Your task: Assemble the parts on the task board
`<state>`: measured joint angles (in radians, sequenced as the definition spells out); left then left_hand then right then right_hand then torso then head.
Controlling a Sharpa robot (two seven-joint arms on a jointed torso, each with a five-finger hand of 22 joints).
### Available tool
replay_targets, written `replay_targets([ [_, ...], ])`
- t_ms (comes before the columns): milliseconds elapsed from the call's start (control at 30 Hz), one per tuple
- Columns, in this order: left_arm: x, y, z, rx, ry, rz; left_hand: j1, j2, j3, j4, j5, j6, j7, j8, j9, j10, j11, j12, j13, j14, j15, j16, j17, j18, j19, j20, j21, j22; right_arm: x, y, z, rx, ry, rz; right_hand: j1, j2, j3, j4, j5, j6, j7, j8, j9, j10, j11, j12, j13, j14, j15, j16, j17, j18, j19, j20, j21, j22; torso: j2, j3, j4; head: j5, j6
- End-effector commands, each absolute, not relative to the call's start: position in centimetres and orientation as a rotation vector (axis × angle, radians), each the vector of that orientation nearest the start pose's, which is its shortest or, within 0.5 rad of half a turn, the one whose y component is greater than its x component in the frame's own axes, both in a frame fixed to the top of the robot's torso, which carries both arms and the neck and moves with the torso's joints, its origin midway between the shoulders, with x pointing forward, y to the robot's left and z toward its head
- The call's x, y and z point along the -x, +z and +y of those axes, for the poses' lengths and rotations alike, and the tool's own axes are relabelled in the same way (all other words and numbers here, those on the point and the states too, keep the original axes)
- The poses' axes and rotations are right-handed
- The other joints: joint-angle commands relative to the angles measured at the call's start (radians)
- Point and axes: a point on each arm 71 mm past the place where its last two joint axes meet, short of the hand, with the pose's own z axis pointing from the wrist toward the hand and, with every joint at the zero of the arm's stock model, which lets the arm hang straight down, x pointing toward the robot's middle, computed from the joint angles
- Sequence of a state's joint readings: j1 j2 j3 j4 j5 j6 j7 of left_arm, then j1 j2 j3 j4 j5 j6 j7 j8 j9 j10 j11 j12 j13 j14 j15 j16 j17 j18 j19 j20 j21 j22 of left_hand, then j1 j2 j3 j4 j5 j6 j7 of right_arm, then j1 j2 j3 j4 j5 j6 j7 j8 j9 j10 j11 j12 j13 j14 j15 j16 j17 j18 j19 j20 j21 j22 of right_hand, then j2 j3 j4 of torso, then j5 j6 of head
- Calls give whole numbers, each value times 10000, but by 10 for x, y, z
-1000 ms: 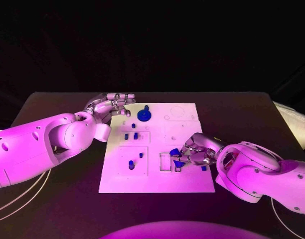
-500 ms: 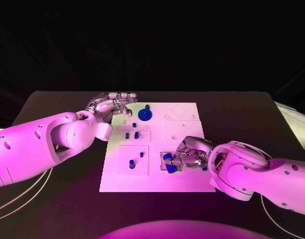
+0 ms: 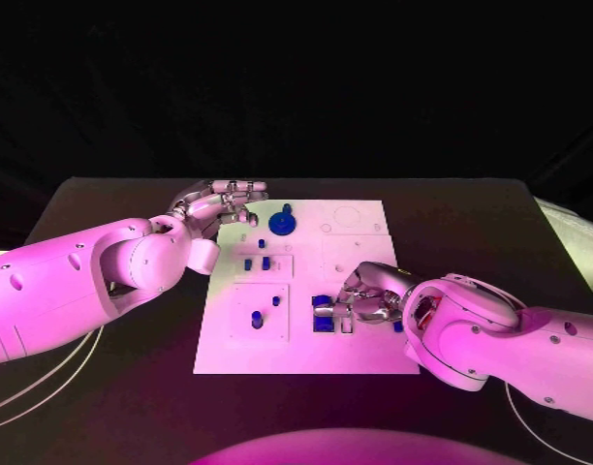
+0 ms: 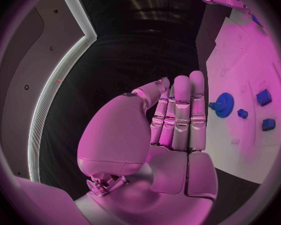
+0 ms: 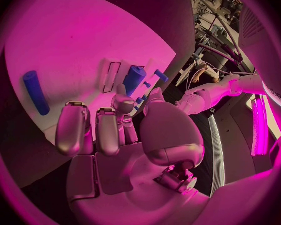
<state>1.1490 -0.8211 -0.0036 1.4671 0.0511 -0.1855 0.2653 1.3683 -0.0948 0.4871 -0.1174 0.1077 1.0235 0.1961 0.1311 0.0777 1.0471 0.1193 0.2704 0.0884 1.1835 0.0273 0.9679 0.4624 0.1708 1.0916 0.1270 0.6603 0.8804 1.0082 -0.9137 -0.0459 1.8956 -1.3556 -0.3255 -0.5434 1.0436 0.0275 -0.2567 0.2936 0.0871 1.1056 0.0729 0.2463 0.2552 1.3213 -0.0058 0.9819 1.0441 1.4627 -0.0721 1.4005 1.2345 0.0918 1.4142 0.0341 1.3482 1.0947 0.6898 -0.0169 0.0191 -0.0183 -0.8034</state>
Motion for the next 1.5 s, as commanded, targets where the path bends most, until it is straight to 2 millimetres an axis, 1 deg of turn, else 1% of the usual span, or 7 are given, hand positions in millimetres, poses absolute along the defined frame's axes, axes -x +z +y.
replay_targets([
  [33, -492, -202, 206, 12521, -16098, 15647, -1, 75, -76, 2, 39, -55, -13, 45, -17, -46, 5, 58, -10, -88, -6, -46, -11, 126, 17, -29, -38, -17, -372, -240, -153, -1213, 6227, 19907, 85, 56, -13, -36, 149, -86, -11, -51, 66, -22, 9, -16, 35, 522, -16, -47, 16, -46, -38, 14, -25, 25, 0, 7, 2, -5, -10],
  [167, -492, -202, 206, 12523, -16096, 15648, -1, 75, -76, 2, 39, -55, -13, 45, -17, -46, 5, 58, -10, -88, -6, -46, -11, 126, 17, -29, -38, -17, -371, -240, -152, -923, 6324, 20020, 1466, 87, 289, -670, 630, -88, -32, -20, 214, 43, -9, 4, 136, 534, -37, -48, 38, -50, -30, -1, -8, 68, 2, 4, -1, -7, -19],
  [300, -492, -202, 205, 12519, -16110, 15661, -1, 75, -76, 2, 39, -55, -13, 45, -17, -46, 5, 58, -10, -88, -6, -46, -11, 126, 17, -29, -38, -17, -370, -240, -150, -536, 6287, 20109, 2758, 128, 604, -1429, 509, -113, -28, -6, 316, 43, -25, -46, 165, 537, -53, -53, 50, -56, -28, -18, 1, 102, -6, -4, 6, -11, -22],
  [567, -492, -202, 205, 12525, -16101, 15664, -1, 76, -80, -1, 39, -61, -12, 47, -18, -55, 6, 65, -12, -91, -5, -47, -16, 126, 16, -28, -42, -19, -370, -241, -145, 30, 6153, 20113, 3584, 210, 846, -1999, 343, -68, -67, 14, 413, 110, -67, -14, 266, 550, -81, -19, 133, -76, 4, -39, 51, 216, -1, -8, 5, -12, -34],
  [1067, -492, -202, 207, 12545, -16055, 15654, -3, 79, -94, -11, 41, -78, -8, 52, -20, -81, 11, 85, -16, -99, -3, -47, -31, 126, 14, -26, -52, -26, -371, -239, -155, -543, 6126, 19480, 2897, 391, 696, -1568, 921, -42, -64, -21, 503, 231, -58, -11, 350, 553, -75, -27, 141, -87, 29, -40, 81, 274, 8, 13, 4, 31, -58],
  [1200, -493, -203, 208, 12562, -16023, 15654, 0, 85, -96, -15, 42, -81, -7, 56, -21, -88, 11, 95, -18, -102, -2, -46, -36, 126, 13, -26, -55, -28, -370, -233, -167, -907, 6280, 19059, 2856, 392, 681, -1466, 1417, -419, 60, -296, 429, 114, 27, -256, 203, 544, -24, -55, 108, -86, 16, -14, 69, 258, -5, 19, -8, 66, -71],
  [1500, -492, -203, 210, 12590, -15968, 15649, 0, 85, -96, -15, 42, -81, -7, 56, -21, -88, 11, 95, -18, -102, -2, -46, -36, 126, 13, -26, -55, -28, -370, -215, -200, -1126, 5832, 18691, 3030, 422, 762, -1496, 1569, -583, 154, -532, 362, -2, 105, -483, 75, 535, 44, -78, 89, -79, -9, 42, 48, 229, -6, 6, -22, -59, -23],
])
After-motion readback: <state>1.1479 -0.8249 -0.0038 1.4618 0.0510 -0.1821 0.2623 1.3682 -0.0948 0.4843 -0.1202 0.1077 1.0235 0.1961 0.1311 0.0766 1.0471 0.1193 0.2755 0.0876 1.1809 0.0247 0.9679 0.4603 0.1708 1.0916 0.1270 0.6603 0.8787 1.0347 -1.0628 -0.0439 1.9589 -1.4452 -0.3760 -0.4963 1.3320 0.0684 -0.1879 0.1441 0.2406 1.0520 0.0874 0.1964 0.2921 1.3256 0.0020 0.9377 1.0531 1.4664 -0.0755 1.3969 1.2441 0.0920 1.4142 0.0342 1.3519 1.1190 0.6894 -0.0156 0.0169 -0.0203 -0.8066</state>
